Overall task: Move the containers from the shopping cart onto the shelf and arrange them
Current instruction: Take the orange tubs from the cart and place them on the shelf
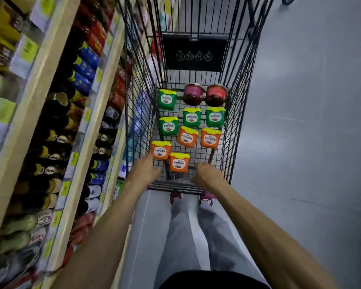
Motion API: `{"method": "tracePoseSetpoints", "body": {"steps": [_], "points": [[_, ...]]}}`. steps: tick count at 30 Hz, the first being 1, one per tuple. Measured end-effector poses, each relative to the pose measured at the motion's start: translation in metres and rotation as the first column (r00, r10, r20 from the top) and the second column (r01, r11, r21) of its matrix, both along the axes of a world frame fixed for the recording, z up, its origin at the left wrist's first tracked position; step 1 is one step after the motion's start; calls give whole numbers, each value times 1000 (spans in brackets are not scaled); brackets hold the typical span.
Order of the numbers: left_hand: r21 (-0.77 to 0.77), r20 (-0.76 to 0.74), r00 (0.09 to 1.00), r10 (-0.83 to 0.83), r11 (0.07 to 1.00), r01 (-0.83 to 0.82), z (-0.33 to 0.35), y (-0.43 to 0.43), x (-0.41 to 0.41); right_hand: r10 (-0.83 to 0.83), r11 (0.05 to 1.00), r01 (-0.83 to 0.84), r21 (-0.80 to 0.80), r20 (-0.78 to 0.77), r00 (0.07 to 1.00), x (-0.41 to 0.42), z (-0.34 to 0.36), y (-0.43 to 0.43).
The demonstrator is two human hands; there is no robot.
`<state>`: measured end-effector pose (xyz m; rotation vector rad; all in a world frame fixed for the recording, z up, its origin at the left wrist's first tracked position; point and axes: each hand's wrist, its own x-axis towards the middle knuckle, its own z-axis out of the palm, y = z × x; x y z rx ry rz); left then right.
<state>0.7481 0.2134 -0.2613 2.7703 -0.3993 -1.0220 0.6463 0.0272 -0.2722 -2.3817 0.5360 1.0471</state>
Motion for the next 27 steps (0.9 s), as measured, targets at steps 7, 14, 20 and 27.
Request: {"method": "tracePoseSetpoints", "body": {"steps": [7,14,20,27], "points": [[-47,-81,985,153,987,-157,-84,-5,39,-382,916,391,88,-100,919,33,-82,26],[-17,-95,964,248,968,-251,-149,-13,61,-556,826,563,28,-125,822,45,-143,53],[-3,-48,927,371,928,-372,-178,-31,67,-688,725,688,-20,-65,723,65,-162,79],[21,-35,851,524,852,-524,-203,-46,72,-765,636,764,-114,36,643,74,-181,101]]}}
